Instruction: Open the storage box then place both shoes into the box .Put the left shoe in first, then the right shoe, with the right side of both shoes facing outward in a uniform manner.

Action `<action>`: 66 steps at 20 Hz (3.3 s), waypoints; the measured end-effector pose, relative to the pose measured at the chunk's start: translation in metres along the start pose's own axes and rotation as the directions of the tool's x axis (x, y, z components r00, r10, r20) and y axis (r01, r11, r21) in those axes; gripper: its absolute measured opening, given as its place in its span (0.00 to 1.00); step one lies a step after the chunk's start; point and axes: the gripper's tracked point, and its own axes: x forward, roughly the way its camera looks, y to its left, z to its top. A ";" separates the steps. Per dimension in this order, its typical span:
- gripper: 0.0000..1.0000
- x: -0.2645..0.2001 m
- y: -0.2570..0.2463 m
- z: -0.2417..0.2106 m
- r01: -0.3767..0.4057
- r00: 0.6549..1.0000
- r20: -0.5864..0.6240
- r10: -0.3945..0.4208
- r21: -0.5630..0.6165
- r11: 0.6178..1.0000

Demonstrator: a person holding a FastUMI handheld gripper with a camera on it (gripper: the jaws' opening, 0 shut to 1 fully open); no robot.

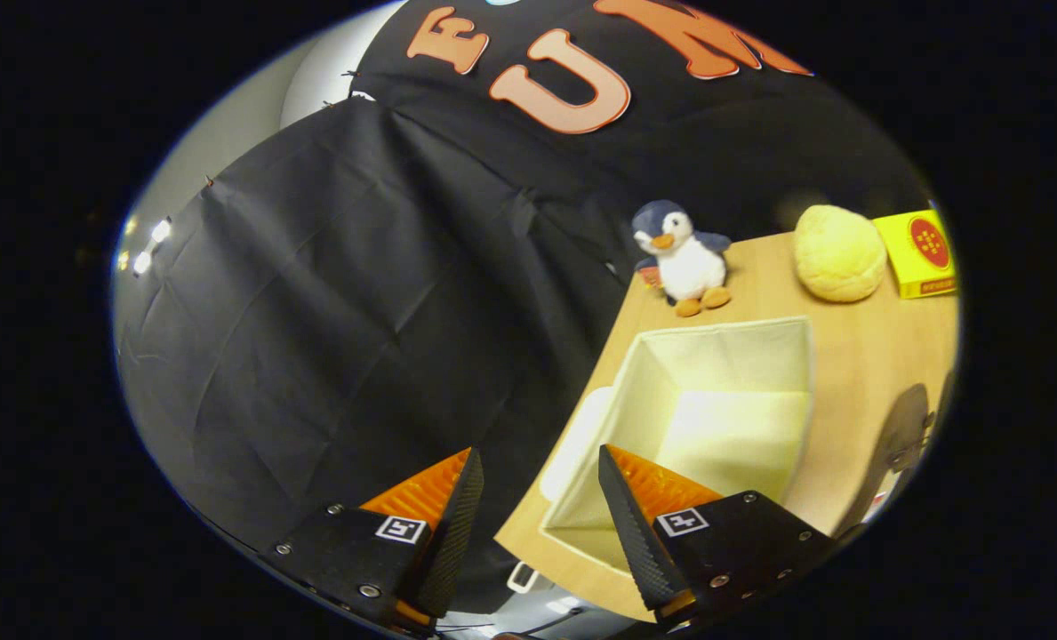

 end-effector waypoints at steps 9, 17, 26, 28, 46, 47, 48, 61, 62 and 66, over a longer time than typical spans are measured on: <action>0.86 -0.086 -0.138 0.001 0.324 0.942 0.119 -0.315 -0.062 0.944; 0.90 -0.122 -0.239 -0.051 0.546 0.837 0.047 -0.545 -0.097 0.832; 0.91 -0.127 -0.308 -0.100 0.643 0.758 -0.055 -0.649 -0.103 0.759; 0.89 -0.118 -0.318 -0.107 0.639 0.759 -0.083 -0.646 -0.102 0.763; 0.03 -0.088 -0.347 -0.096 0.653 0.757 -0.152 -0.636 0.121 0.748; 0.03 -0.088 -0.337 -0.090 0.643 0.766 -0.134 -0.629 0.117 0.757; 0.03 -0.088 -0.325 -0.083 0.630 0.777 -0.123 -0.618 0.122 0.767; 0.03 -0.086 -0.174 0.006 0.544 0.837 -0.007 -0.547 0.111 0.832; 0.03 -0.082 -0.166 0.010 0.545 0.837 -0.009 -0.547 0.106 0.832; 0.02 -0.053 -0.125 0.018 0.516 0.856 -0.011 -0.517 0.088 0.852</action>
